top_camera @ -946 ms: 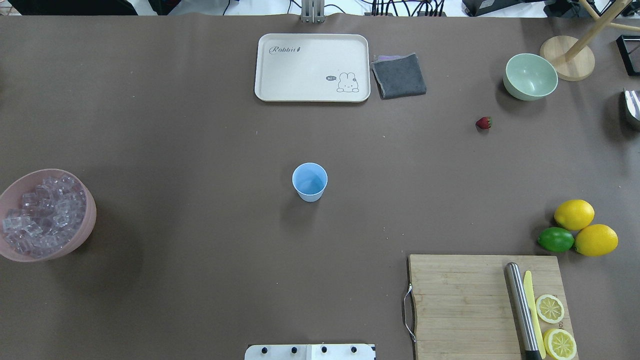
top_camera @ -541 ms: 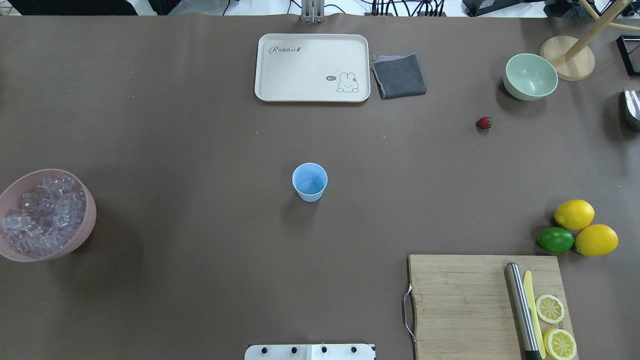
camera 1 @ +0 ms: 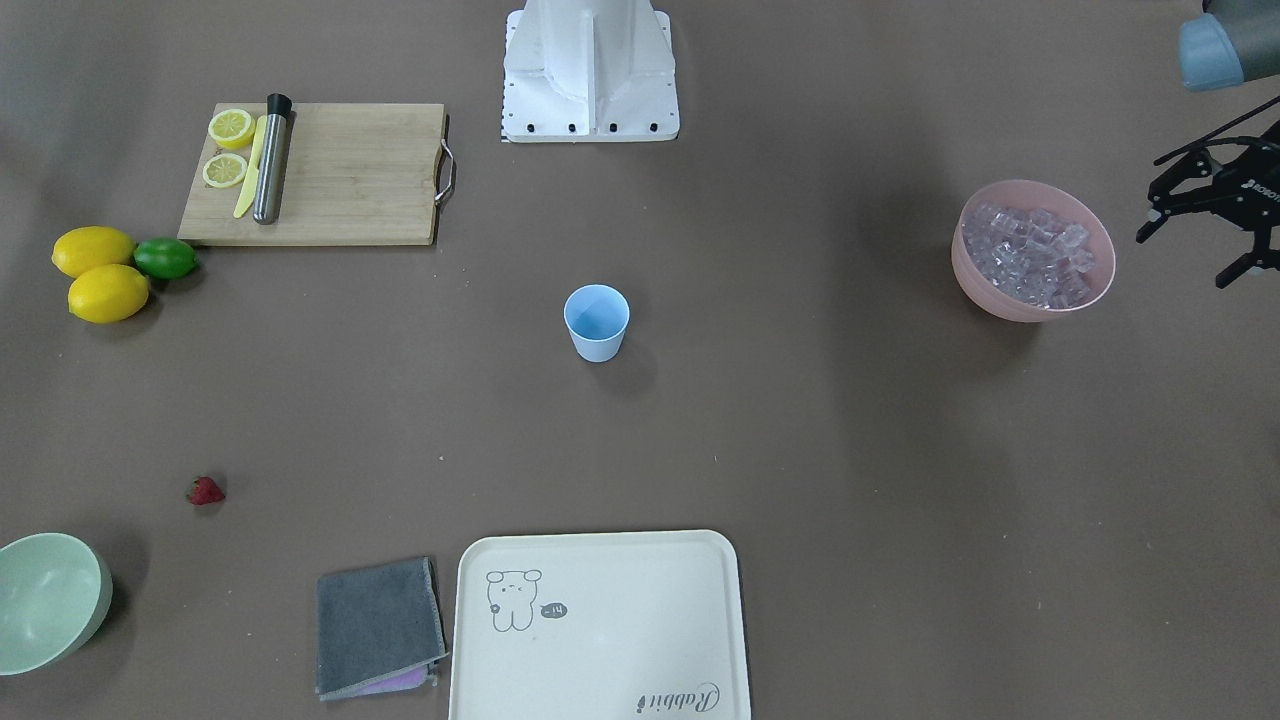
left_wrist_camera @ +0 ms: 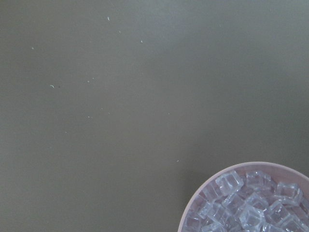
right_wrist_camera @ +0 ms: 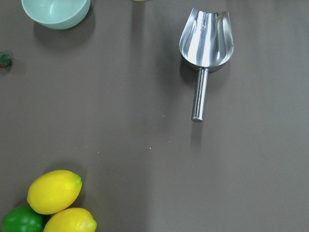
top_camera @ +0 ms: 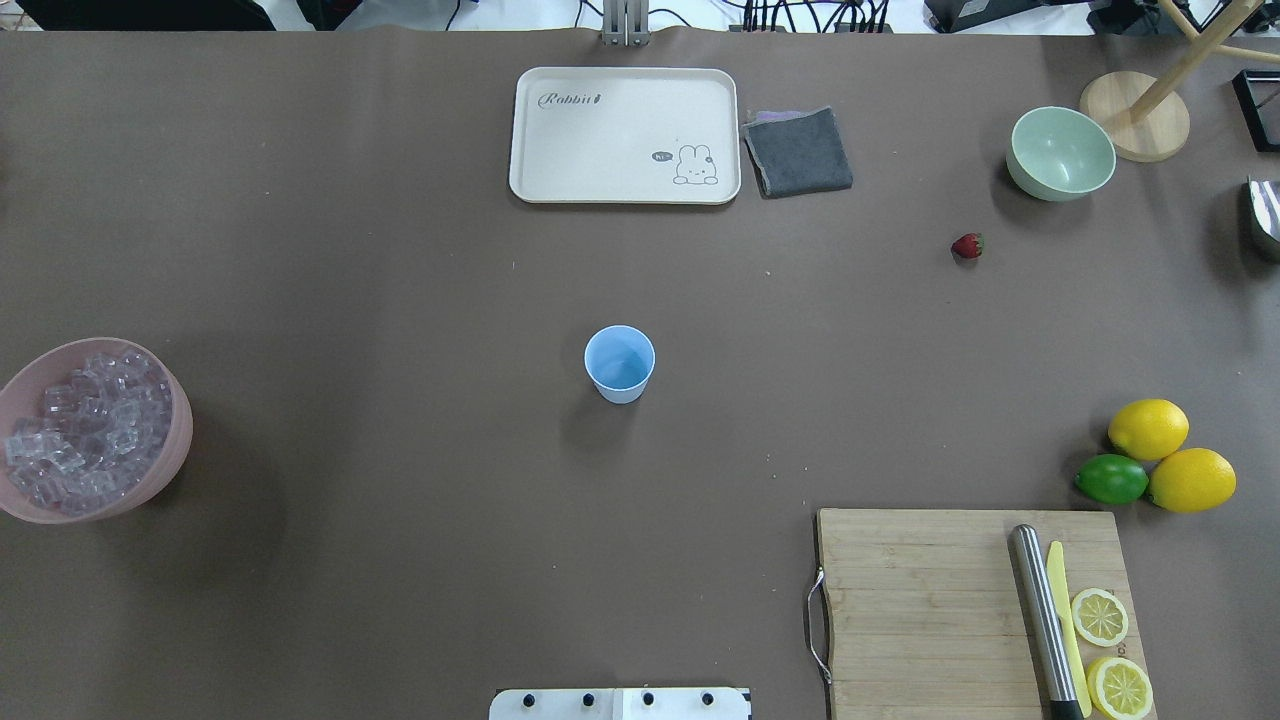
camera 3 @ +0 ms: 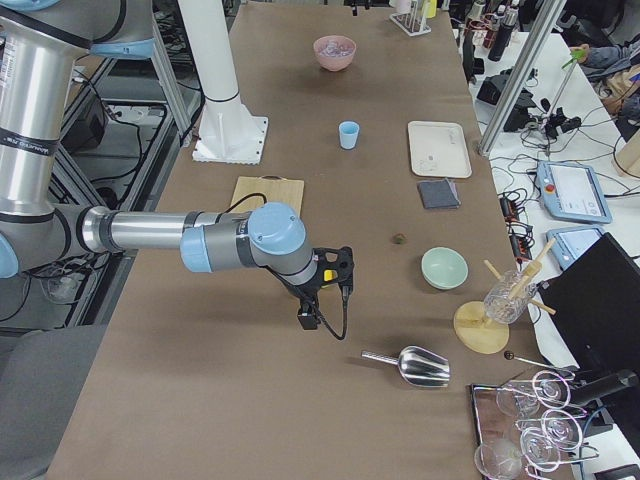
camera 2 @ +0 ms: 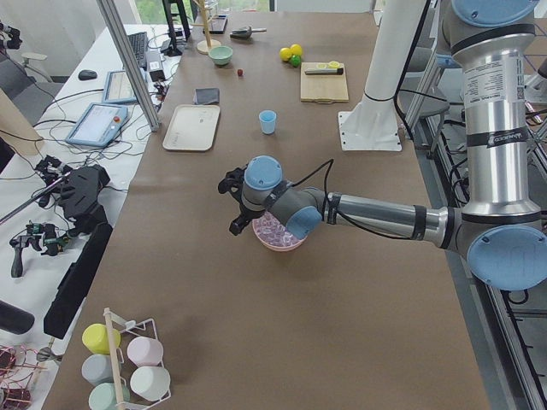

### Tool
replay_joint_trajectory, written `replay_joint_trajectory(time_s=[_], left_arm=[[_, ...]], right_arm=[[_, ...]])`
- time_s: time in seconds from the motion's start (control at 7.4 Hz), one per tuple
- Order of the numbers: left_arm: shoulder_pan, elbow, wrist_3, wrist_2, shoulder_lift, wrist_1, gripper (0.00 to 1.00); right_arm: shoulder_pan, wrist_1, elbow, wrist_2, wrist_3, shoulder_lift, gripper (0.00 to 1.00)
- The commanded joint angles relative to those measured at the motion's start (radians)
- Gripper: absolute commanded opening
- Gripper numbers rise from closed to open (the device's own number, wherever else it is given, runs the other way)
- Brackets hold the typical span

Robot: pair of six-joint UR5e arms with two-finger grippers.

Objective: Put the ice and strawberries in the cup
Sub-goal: 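Lower the left gripper into the pink bowl and grasp an ice cube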

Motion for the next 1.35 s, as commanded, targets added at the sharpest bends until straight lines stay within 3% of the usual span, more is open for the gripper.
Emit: replay_joint_trajectory(time_s=[0.0, 0.27, 0.68, 1.22], left_arm=[[0.109, -0.083, -0.047, 0.088, 0.085, -0.008, 0.99], [0.157, -0.085, -0.051, 0.101, 0.094, -0.050, 0.97], [0.281, -0.082, -0.017, 0.206, 0.094, -0.082, 0.88], [0.283, -0.060, 0.151, 0.208, 0.129, -0.084, 0.82]], right_arm=[[0.000, 0.000, 0.000, 0.001, 0.000, -0.002, 1.00], [0.000, 0.000, 0.000, 0.001, 0.000, -0.008, 1.00], [0.000, 0.000, -0.005, -0.002, -0.002, -0.008, 1.00], [0.000, 0.000, -0.005, -0.002, -0.002, -0.008, 1.00]])
